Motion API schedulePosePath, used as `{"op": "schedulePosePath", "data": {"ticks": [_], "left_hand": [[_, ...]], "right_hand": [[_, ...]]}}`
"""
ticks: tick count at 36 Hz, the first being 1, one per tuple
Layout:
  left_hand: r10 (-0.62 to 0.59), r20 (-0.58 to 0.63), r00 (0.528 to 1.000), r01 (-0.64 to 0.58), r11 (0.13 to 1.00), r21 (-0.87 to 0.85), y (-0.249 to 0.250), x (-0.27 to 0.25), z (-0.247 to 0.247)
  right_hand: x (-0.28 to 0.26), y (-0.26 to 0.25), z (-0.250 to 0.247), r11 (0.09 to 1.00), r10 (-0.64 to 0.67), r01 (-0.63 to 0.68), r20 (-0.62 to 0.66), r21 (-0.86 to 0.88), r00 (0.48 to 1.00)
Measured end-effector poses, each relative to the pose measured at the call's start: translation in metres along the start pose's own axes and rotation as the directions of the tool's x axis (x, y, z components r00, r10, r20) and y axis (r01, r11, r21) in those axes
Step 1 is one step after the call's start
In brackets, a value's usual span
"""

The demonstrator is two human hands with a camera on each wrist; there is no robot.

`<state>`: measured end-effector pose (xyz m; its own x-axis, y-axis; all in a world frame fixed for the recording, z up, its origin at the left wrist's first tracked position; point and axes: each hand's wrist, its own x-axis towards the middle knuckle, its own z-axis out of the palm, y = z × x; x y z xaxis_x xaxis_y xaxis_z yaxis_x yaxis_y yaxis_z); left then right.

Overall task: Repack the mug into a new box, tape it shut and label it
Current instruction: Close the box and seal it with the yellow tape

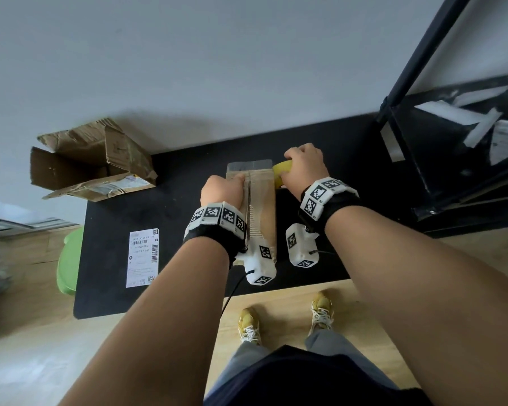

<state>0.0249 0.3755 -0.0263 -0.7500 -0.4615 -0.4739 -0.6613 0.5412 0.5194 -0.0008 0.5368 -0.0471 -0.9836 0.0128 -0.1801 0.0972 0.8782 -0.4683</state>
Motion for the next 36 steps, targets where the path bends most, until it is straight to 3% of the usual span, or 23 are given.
{"op": "schedulePosePath", "data": {"ticks": [10,14,20,25,36], "left_hand": [[0.016,-0.108,0.994,-0.025,0.996,-0.081,0.029,-0.015,0.022],[0.057,-0.130,0.990,-0.050,0.997,0.054,0.034,-0.019,0.035],[0.024,-0.126,0.992,0.012,0.960,0.281,0.037,-0.018,0.046],[-0.007,-0.170,0.985,0.061,0.948,0.313,0.039,-0.014,0.052],[0.080,-0.217,0.973,-0.005,0.945,0.327,0.037,-0.015,0.058]], "right_hand": [[-0.011,0.022,-0.025,0.988,0.030,-0.039,0.064,0.147,0.998],[-0.016,0.030,-0.030,0.976,0.028,-0.044,0.075,0.213,0.997],[-0.020,0.043,-0.033,0.976,0.056,-0.067,0.059,0.209,0.997],[-0.020,0.054,-0.032,0.972,0.089,-0.103,0.074,0.212,0.993],[-0.024,0.074,-0.018,0.956,0.248,-0.267,0.149,0.124,0.957]]}}
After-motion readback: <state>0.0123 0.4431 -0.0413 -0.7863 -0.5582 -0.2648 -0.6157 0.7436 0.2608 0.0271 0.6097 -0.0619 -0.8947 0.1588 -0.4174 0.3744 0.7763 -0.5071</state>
